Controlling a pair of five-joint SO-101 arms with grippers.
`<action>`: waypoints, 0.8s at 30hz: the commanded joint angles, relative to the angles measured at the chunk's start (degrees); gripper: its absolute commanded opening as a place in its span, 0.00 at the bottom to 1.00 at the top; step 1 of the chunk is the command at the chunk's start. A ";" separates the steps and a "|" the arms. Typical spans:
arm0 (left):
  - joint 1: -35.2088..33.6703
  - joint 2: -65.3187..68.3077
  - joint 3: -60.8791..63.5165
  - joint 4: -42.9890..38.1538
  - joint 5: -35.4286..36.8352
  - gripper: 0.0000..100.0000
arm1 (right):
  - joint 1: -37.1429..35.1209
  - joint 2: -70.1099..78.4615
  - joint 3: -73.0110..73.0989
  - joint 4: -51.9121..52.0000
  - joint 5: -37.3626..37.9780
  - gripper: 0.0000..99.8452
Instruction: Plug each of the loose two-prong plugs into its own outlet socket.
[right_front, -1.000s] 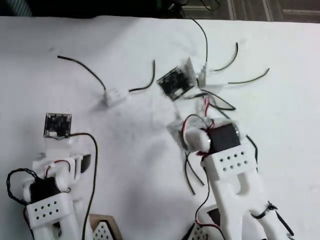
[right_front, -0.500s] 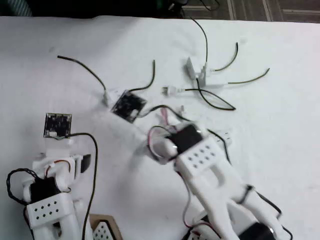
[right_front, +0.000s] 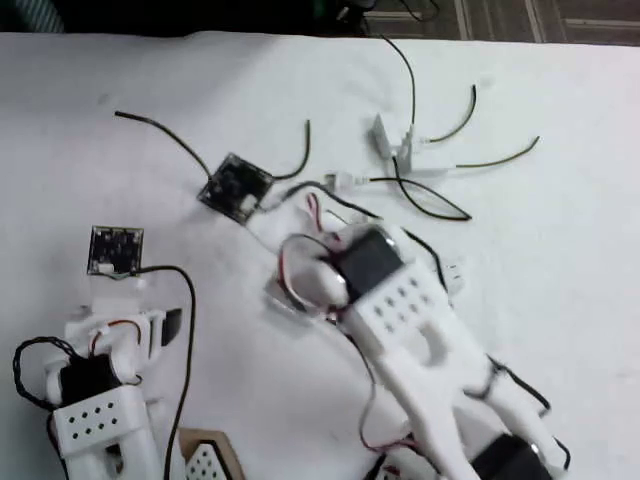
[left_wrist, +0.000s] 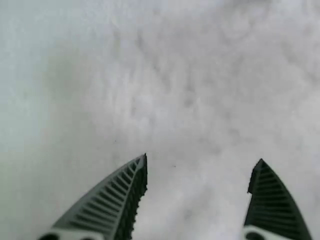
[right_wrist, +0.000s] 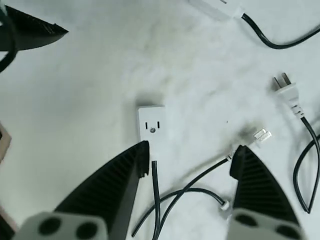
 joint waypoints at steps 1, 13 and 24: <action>-0.31 -0.75 -0.70 -0.62 0.09 0.32 | 4.44 -7.60 -2.73 5.85 -0.44 0.26; 8.92 -0.75 -15.65 13.63 13.27 0.32 | 29.67 -29.93 12.84 10.68 0.00 0.26; 22.90 -0.66 -16.26 9.67 16.26 0.19 | 28.97 -37.93 41.85 -7.87 0.26 0.26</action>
